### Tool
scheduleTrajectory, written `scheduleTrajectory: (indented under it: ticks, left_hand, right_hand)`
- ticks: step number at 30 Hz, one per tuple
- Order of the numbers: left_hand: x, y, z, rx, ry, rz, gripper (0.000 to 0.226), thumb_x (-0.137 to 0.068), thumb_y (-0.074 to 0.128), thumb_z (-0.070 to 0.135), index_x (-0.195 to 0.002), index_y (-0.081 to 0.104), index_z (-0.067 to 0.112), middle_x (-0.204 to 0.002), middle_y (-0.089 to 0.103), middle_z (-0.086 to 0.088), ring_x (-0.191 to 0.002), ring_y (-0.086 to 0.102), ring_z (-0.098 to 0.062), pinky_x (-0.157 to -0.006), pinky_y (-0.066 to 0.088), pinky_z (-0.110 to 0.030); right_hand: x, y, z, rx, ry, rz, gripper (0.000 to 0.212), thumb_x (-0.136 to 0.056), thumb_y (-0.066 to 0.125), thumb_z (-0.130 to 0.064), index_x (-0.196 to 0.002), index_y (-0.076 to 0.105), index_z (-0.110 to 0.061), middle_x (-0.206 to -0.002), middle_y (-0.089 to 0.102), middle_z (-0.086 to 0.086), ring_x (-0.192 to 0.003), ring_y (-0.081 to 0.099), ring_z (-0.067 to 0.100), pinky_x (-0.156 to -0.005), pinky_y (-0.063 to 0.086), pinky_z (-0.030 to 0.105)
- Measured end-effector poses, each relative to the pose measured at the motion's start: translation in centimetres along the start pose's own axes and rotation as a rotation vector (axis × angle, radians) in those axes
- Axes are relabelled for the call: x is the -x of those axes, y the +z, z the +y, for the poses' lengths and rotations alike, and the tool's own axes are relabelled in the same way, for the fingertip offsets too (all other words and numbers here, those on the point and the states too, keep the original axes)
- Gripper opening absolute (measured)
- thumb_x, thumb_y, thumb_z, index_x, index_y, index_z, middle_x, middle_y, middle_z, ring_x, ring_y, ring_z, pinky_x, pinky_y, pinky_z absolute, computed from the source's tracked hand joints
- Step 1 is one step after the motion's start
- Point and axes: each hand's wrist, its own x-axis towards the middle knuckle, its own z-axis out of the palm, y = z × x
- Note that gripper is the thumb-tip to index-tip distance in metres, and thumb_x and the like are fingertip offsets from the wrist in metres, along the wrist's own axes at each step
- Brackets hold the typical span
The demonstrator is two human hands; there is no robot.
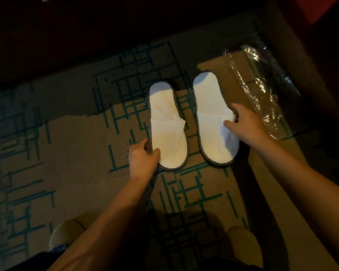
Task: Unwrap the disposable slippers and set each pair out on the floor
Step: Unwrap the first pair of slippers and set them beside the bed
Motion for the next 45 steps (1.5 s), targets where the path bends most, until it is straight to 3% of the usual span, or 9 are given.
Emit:
scheduleTrajectory:
  ticks: [2, 5, 8, 11, 16, 19, 23, 31, 45]
  left_hand:
    - [0.6, -0.5, -0.7, -0.135, 0.073, 0.049, 0.060, -0.080, 0.064, 0.027, -0.134, 0.042, 0.012, -0.133, 0.043, -0.014, -0.121, 0.041, -0.027, -0.098, 0.040, -0.039]
    - [1.3, -1.4, -1.8, -0.286, 0.237, 0.063, 0.077, -0.077, 0.067, 0.038, -0.142, 0.029, 0.021, -0.152, 0.019, -0.013, -0.141, 0.015, -0.028, -0.111, 0.026, -0.040]
    - [1.5, -1.7, -2.7, -0.471, 0.457, 0.032, 0.082, -0.074, 0.066, 0.045, -0.143, 0.027, 0.023, -0.156, 0.011, -0.014, -0.145, 0.004, -0.029, -0.113, 0.016, -0.042]
    - [1.7, -1.2, -2.8, -0.538, 0.562, -0.059, 0.083, -0.076, 0.063, 0.048, -0.145, 0.023, 0.024, -0.157, 0.010, -0.017, -0.145, 0.003, -0.032, -0.115, 0.018, -0.048]
    - [1.4, 0.8, -2.2, -0.660, 0.550, -0.249, 0.080, -0.084, 0.051, 0.050, -0.147, 0.004, 0.032, -0.159, -0.007, -0.009, -0.146, -0.006, -0.027, -0.118, 0.015, -0.044]
    - [1.4, 1.4, -2.4, -0.677, 0.540, -0.281, 0.078, -0.086, 0.050, 0.048, -0.147, 0.003, 0.032, -0.159, -0.008, -0.009, -0.146, -0.008, -0.026, -0.117, 0.010, -0.041]
    - [1.3, 1.4, -2.4, -0.661, 0.552, -0.279, 0.077, -0.085, 0.050, 0.051, -0.147, 0.009, 0.031, -0.159, -0.005, -0.010, -0.146, -0.006, -0.027, -0.113, 0.003, -0.035]
    - [0.4, 2.5, -0.6, -0.655, 0.585, -0.219, 0.073, -0.088, 0.049, 0.046, -0.147, 0.015, 0.022, -0.157, 0.004, -0.017, -0.145, 0.004, -0.031, -0.113, 0.002, -0.035]
    - [-4.3, 5.0, 3.9, -0.675, 0.564, -0.152, 0.071, -0.092, 0.044, 0.038, -0.147, 0.009, 0.010, -0.156, 0.005, -0.023, -0.144, 0.006, -0.035, -0.118, 0.008, -0.042]
  right_hand:
    - [1.2, 0.7, 0.0, 0.331, -0.107, 0.116, 0.069, -0.083, 0.063, -0.028, -0.142, 0.029, -0.015, -0.139, 0.045, 0.018, -0.126, 0.043, 0.035, -0.098, 0.041, 0.047]
    - [3.2, 1.8, 0.2, 0.466, -0.311, 0.152, 0.071, -0.081, 0.062, -0.031, -0.143, 0.027, -0.022, -0.150, 0.027, 0.016, -0.137, 0.025, 0.035, -0.105, 0.032, 0.051]
    - [5.2, 3.4, 1.3, 0.557, -0.495, -0.018, 0.066, -0.086, 0.054, -0.035, -0.144, 0.024, -0.029, -0.158, 0.012, 0.007, -0.145, 0.006, 0.029, -0.112, 0.018, 0.051]
    - [6.8, 4.5, 2.8, 0.582, -0.528, -0.065, 0.061, -0.090, 0.048, -0.039, -0.145, 0.024, -0.027, -0.158, 0.015, 0.006, -0.146, 0.005, 0.028, -0.112, 0.018, 0.049]
    - [7.1, 5.0, 5.0, 0.624, -0.494, -0.138, 0.061, -0.094, 0.039, -0.041, -0.147, 0.010, -0.032, -0.159, 0.005, 0.000, -0.143, -0.010, 0.017, -0.114, 0.007, 0.039]
    - [6.4, 4.6, 5.6, 0.617, -0.527, -0.178, 0.066, -0.093, 0.041, -0.041, -0.144, -0.001, -0.037, -0.154, -0.006, -0.007, -0.141, -0.014, 0.013, -0.111, 0.001, 0.037]
    - [5.2, 3.8, 6.1, 0.623, -0.548, -0.245, 0.076, -0.089, 0.050, -0.038, -0.138, -0.008, -0.043, -0.151, -0.011, -0.013, -0.140, -0.017, 0.010, -0.111, -0.001, 0.038]
    - [2.5, 3.0, 3.6, 0.566, -0.561, -0.226, 0.067, -0.090, 0.051, -0.033, -0.146, 0.015, -0.035, -0.158, 0.005, -0.008, -0.139, -0.013, 0.005, -0.110, 0.002, 0.034]
    - [-3.2, 1.2, -0.2, 0.602, -0.570, -0.180, 0.063, -0.089, 0.054, -0.025, -0.145, 0.024, -0.027, -0.158, 0.015, 0.000, -0.146, 0.004, 0.020, -0.115, 0.017, 0.043]
